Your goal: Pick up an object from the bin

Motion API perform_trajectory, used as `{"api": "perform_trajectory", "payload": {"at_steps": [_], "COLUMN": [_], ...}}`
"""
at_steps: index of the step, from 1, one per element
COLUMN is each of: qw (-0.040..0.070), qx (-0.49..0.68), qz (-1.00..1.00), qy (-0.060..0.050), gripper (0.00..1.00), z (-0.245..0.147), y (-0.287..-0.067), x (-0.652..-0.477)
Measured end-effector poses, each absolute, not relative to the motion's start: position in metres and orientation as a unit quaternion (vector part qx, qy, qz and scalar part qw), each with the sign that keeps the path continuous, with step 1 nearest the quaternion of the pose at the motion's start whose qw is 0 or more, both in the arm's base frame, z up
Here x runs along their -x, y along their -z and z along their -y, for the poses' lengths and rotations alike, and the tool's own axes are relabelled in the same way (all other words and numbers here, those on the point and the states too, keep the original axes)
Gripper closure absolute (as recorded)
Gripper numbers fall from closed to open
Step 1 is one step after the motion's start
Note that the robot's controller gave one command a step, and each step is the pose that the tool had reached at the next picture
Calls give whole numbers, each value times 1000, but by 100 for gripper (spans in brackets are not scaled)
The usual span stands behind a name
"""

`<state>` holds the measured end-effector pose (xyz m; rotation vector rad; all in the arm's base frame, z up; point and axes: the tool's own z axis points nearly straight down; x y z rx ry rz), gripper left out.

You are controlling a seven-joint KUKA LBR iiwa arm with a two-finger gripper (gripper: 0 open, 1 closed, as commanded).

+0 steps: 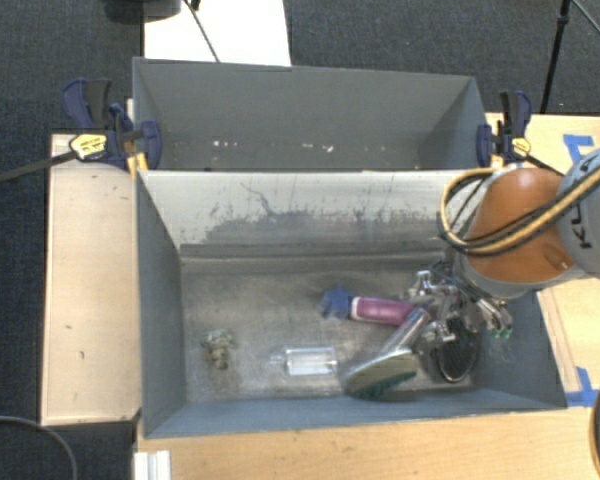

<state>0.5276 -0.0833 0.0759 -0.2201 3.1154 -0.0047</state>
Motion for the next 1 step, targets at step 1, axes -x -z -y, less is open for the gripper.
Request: {"api": "perform_trajectory", "payload": {"at_steps": [1], "qw": [5], "qx": [78], "qz": [-997], "qy": [1], "gripper": [100], "z": [70], "y": [-219], "x": [-537]}}
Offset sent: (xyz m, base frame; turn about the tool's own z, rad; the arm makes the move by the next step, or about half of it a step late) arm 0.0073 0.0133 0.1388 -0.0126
